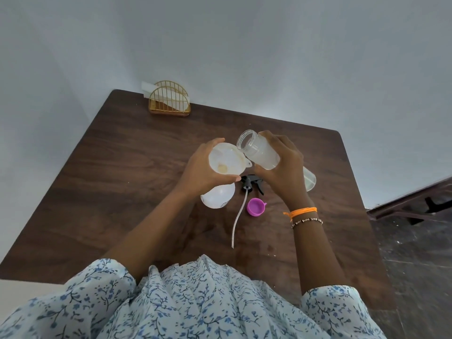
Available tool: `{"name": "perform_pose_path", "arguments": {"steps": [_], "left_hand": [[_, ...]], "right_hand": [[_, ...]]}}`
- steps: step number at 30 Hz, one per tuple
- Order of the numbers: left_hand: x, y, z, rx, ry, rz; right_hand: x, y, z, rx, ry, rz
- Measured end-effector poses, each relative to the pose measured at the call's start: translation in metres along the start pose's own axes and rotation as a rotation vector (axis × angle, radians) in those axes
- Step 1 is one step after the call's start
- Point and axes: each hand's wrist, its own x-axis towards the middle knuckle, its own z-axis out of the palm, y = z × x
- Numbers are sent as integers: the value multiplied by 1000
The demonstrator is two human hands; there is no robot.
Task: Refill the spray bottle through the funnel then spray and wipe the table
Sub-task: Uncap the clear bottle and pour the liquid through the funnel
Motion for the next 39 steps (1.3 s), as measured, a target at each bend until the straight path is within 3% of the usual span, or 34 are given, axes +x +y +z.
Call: {"name": "perform_pose_path", "arguments": {"steps": [39], "left_hand": [[0, -3, 2, 40, 2, 5]], "right_hand": [[5, -7, 2, -69, -123, -60]]}}
